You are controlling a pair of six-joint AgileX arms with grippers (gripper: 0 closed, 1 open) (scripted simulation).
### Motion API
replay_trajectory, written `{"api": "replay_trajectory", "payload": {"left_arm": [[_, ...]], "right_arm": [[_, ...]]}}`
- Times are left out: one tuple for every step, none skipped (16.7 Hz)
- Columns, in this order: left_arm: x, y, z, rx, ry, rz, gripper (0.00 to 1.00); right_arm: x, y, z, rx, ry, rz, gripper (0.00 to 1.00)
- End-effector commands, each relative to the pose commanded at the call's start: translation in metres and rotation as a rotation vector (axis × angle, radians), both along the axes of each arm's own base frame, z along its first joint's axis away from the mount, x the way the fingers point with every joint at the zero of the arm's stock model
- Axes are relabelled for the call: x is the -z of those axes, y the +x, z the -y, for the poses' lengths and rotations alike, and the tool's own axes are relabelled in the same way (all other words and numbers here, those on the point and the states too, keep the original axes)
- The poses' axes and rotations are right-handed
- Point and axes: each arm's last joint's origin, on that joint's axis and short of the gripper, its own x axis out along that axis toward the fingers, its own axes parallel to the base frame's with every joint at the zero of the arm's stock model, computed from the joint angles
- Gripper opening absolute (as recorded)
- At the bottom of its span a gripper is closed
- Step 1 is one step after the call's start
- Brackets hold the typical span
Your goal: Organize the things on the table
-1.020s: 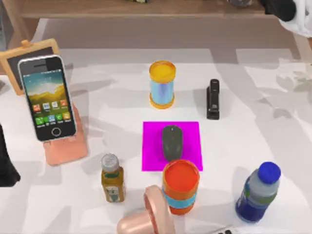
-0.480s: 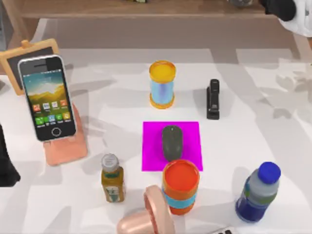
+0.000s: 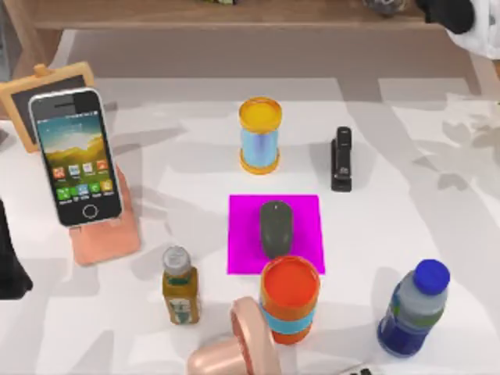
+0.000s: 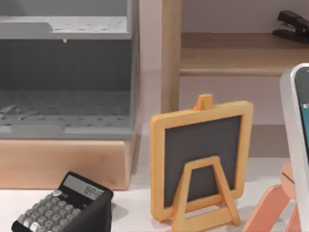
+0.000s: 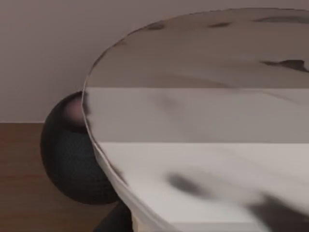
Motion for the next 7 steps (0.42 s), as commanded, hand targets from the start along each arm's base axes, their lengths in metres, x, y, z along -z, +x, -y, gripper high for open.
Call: {"api": "replay_trajectory", "payload": {"left_arm": [[0.0, 0.0, 0.0, 0.0, 0.0, 0.0, 1.0], [0.0, 0.0, 0.0, 0.0, 0.0, 0.0, 1.0], [0.0, 0.0, 0.0, 0.0, 0.0, 0.0, 1.0], [0.0, 0.0, 0.0, 0.0, 0.0, 0.0, 1.0], [0.0, 0.0, 0.0, 0.0, 0.0, 0.0, 1.0], [0.0, 0.0, 0.0, 0.0, 0.0, 0.0, 1.0], [0.0, 0.0, 0.0, 0.0, 0.0, 0.0, 1.0]], "right_arm": [[0.0, 0.0, 0.0, 0.0, 0.0, 0.0, 0.98], [0.0, 0.0, 0.0, 0.0, 0.0, 0.0, 1.0], [0.0, 0.0, 0.0, 0.0, 0.0, 0.0, 1.0], [0.0, 0.0, 0.0, 0.0, 0.0, 0.0, 1.0], [0.0, 0.0, 0.0, 0.0, 0.0, 0.0, 1.0], [0.0, 0.0, 0.0, 0.0, 0.0, 0.0, 1.0], [0.0, 0.0, 0.0, 0.0, 0.0, 0.0, 1.0]]}}
